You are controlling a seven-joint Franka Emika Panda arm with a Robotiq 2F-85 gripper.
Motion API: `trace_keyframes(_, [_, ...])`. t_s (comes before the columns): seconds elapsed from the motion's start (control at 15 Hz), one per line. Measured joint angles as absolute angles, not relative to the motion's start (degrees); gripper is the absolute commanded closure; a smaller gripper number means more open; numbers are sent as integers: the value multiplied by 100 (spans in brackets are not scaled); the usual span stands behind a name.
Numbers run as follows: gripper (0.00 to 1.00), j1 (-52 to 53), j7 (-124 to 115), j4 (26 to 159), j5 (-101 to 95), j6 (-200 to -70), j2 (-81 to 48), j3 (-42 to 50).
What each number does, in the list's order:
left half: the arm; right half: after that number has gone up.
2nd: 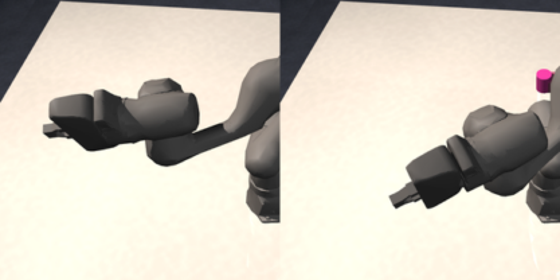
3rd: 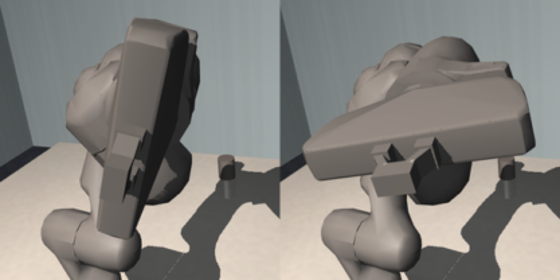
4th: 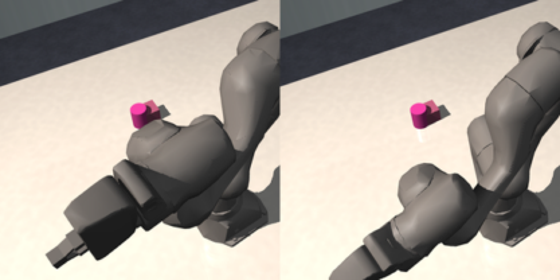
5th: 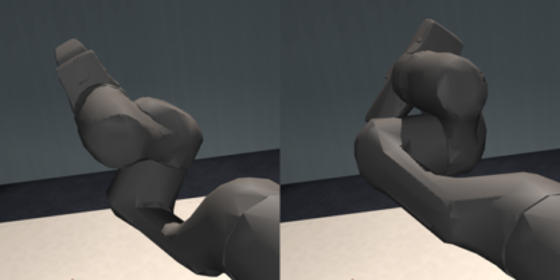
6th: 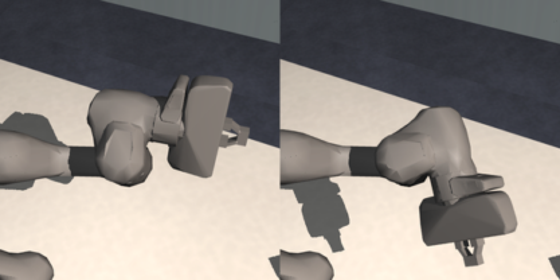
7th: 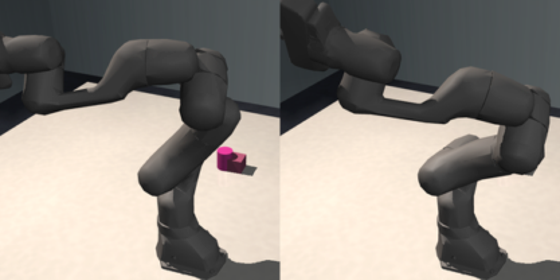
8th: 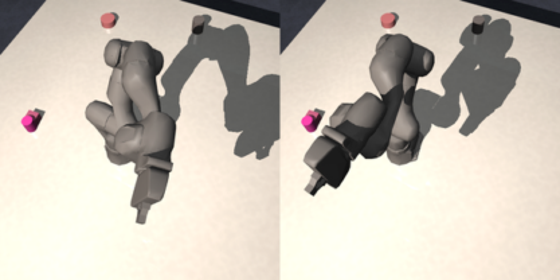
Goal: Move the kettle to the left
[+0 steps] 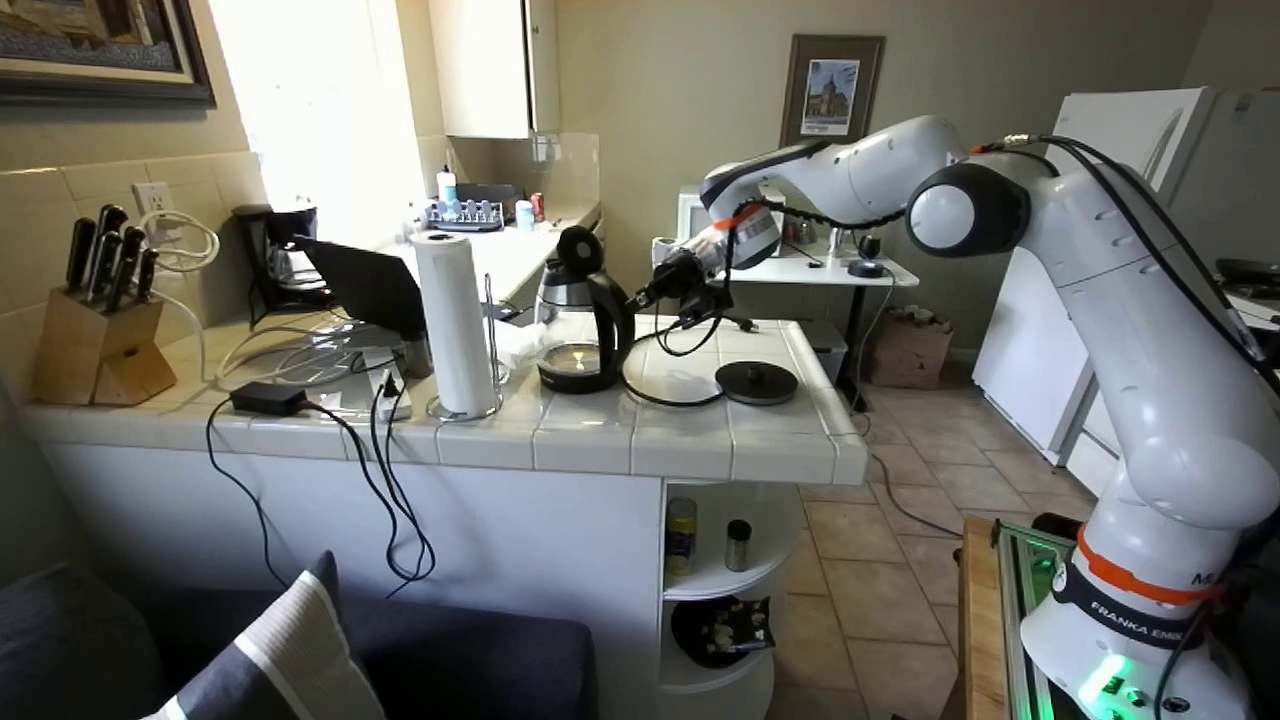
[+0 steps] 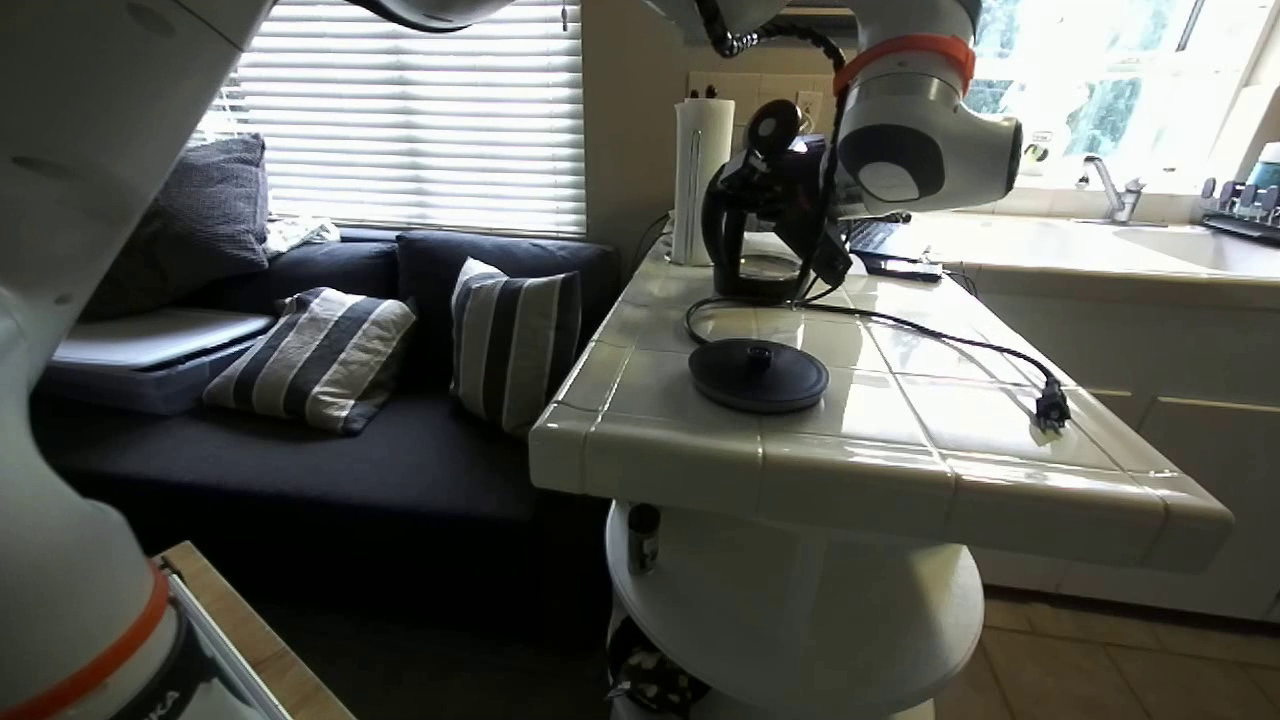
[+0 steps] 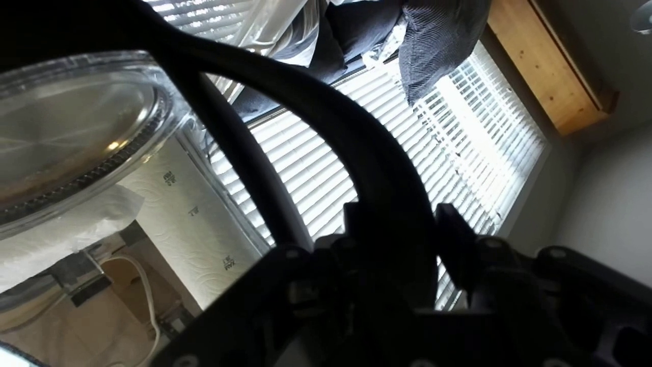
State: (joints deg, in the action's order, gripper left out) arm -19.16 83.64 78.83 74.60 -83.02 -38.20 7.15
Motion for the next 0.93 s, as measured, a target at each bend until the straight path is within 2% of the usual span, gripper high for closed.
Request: trace_keyframes(0.93, [86, -1860, 8431, 7925, 7380, -8437, -3758, 673])
